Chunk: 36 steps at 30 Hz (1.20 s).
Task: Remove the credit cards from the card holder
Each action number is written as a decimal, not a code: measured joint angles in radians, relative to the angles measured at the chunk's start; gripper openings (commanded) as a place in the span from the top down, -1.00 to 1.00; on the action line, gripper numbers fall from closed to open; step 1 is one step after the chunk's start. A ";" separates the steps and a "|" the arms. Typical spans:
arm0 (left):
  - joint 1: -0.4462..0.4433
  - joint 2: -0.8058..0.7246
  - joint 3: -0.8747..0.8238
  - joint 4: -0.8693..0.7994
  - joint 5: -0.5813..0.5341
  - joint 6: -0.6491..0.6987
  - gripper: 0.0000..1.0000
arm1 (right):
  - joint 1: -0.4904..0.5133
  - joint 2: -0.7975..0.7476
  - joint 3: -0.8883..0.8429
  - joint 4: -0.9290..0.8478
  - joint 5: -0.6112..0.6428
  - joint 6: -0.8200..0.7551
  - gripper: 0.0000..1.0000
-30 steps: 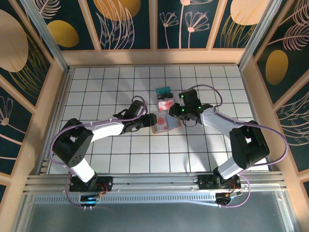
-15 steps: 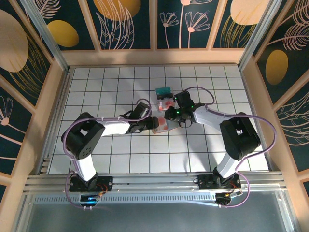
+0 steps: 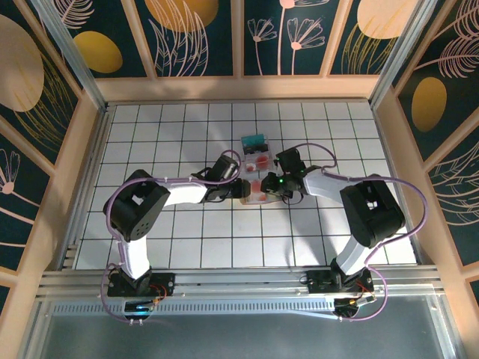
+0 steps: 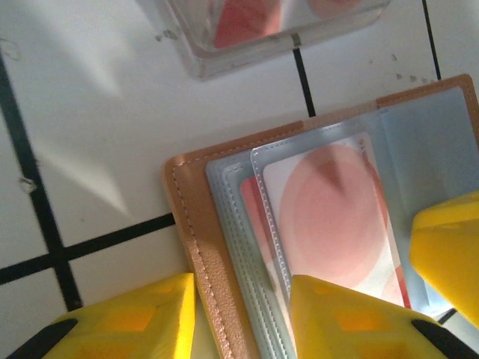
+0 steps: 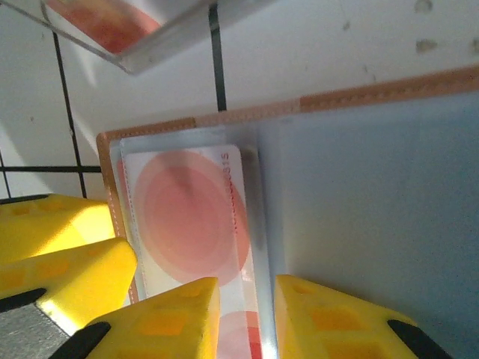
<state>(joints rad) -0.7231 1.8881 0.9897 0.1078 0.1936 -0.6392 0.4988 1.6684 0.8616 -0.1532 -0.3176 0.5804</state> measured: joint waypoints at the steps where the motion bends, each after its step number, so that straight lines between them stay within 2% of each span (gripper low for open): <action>1: -0.005 0.001 0.000 0.000 0.006 0.003 0.27 | 0.000 -0.005 -0.010 0.003 -0.004 0.003 0.48; 15: -0.024 0.002 0.000 -0.007 -0.010 0.006 0.29 | -0.004 -0.039 -0.050 0.007 0.003 0.013 0.36; 18: -0.027 -0.001 0.000 -0.009 -0.025 0.002 0.39 | -0.009 -0.041 -0.053 0.008 0.002 0.013 0.36; 23: -0.029 -0.008 0.017 -0.022 -0.054 0.003 0.45 | -0.031 -0.045 -0.076 0.038 -0.019 0.014 0.36; 36: -0.048 -0.001 0.096 -0.042 -0.068 0.011 0.47 | -0.055 -0.045 -0.092 0.096 -0.082 0.024 0.40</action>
<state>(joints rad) -0.7712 1.8874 1.0859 0.0662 0.1257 -0.6281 0.4438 1.6238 0.7692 -0.0570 -0.4000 0.6048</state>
